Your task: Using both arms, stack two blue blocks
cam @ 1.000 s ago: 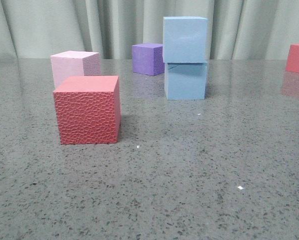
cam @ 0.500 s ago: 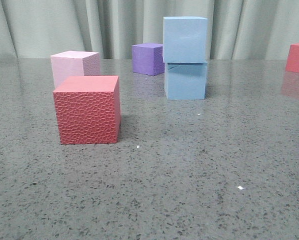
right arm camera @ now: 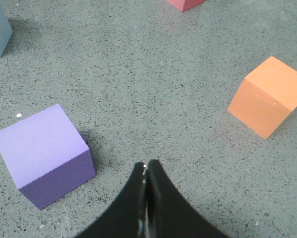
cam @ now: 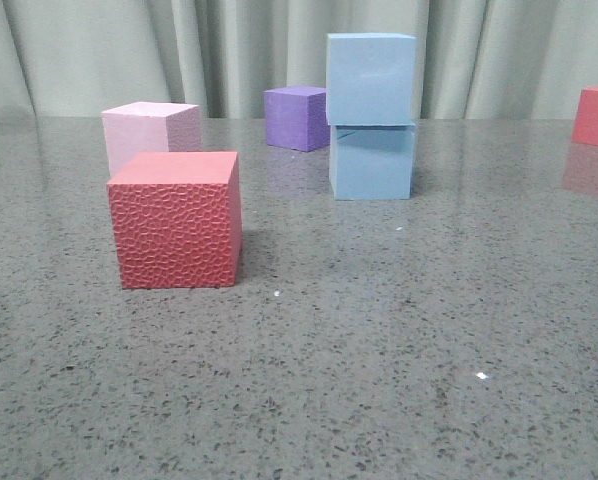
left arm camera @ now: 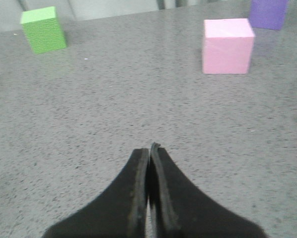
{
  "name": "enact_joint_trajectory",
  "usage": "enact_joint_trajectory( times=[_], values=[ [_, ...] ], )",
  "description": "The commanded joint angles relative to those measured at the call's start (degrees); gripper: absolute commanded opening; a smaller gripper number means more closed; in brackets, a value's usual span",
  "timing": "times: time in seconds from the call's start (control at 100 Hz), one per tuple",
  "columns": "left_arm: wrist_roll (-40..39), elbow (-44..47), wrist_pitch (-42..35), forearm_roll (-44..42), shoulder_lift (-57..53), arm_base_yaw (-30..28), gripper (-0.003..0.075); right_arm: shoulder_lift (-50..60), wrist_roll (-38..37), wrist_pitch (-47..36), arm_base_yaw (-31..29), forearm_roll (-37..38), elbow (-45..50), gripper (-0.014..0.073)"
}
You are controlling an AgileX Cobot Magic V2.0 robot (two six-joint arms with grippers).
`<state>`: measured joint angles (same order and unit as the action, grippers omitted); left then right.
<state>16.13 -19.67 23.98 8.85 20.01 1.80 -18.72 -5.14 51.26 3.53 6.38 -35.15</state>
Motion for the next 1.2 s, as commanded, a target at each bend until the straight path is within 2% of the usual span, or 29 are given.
enact_joint_trajectory(
  times=[0.0,0.05,0.14,0.41,0.71,1.19],
  values=[
    [-10.04,1.81,-9.59,-8.22,-1.74,2.12,-0.0019,-0.43,0.4,-4.31,-0.08,1.27,-1.26,-0.0068],
    [-13.13,4.02,-12.07,-11.3,-3.15,2.85,-0.0019,-0.43,0.4,-4.31,-0.08,1.27,-1.26,-0.0068],
    [-13.38,7.97,-15.8,-11.91,-5.89,3.14,-0.0019,-0.43,0.4,-4.31,-0.08,1.27,-1.26,-0.0068],
    [-13.38,16.72,-18.47,-12.71,-15.19,3.03,-0.0019,-0.43,0.4,-4.31,-0.08,1.27,-1.26,-0.0068],
    [-13.38,19.33,-19.09,-12.71,-22.1,3.03,-0.0019,-0.43,0.4,-4.31,-0.08,1.27,-1.26,-0.0068],
    [-14.86,22.1,-25.25,-12.71,-22.1,3.03,-0.0019,-0.43,0.4,-4.31,-0.08,1.27,-1.26,-0.0068]
  ],
)
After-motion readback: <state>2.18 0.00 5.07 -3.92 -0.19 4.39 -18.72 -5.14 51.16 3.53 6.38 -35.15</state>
